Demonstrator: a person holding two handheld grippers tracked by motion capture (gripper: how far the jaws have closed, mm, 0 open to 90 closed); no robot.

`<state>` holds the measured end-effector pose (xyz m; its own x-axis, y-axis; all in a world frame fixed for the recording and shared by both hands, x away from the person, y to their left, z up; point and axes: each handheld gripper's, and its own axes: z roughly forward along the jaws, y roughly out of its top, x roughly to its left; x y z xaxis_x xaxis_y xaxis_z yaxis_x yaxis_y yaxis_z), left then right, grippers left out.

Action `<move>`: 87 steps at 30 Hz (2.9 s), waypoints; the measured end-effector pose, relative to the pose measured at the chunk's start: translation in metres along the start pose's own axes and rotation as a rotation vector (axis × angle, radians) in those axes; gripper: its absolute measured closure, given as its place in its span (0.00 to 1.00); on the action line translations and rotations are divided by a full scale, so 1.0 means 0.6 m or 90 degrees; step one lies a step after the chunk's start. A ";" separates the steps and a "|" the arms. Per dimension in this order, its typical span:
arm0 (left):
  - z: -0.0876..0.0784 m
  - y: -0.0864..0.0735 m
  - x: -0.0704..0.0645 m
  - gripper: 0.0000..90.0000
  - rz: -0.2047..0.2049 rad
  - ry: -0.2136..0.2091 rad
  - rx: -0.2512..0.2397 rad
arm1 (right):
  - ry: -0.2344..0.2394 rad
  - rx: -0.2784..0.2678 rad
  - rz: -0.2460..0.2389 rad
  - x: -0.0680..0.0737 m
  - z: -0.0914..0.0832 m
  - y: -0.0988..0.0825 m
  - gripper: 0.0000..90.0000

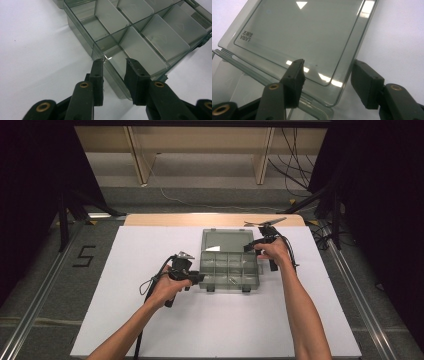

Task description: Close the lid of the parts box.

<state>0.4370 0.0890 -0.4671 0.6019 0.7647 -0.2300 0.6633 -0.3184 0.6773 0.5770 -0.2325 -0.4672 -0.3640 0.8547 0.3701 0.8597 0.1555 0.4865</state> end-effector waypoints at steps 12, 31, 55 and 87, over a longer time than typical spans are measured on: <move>0.000 0.000 -0.001 0.75 0.016 0.004 -0.003 | -0.004 -0.015 0.012 0.000 -0.013 -0.002 0.63; 0.001 -0.001 -0.001 0.75 0.027 0.004 -0.006 | 0.026 -0.053 0.043 -0.013 -0.034 -0.006 0.85; 0.000 -0.001 -0.005 0.75 0.031 0.014 -0.008 | 0.021 -0.190 -0.076 -0.014 -0.044 -0.049 0.94; 0.000 -0.002 -0.005 0.68 0.050 0.037 -0.017 | -0.025 -0.313 -0.211 -0.001 -0.050 -0.100 0.94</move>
<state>0.4343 0.0871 -0.4673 0.6244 0.7694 -0.1345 0.6020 -0.3642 0.7106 0.5146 -0.2571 -0.4726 -0.5629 0.8191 0.1106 0.4326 0.1779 0.8839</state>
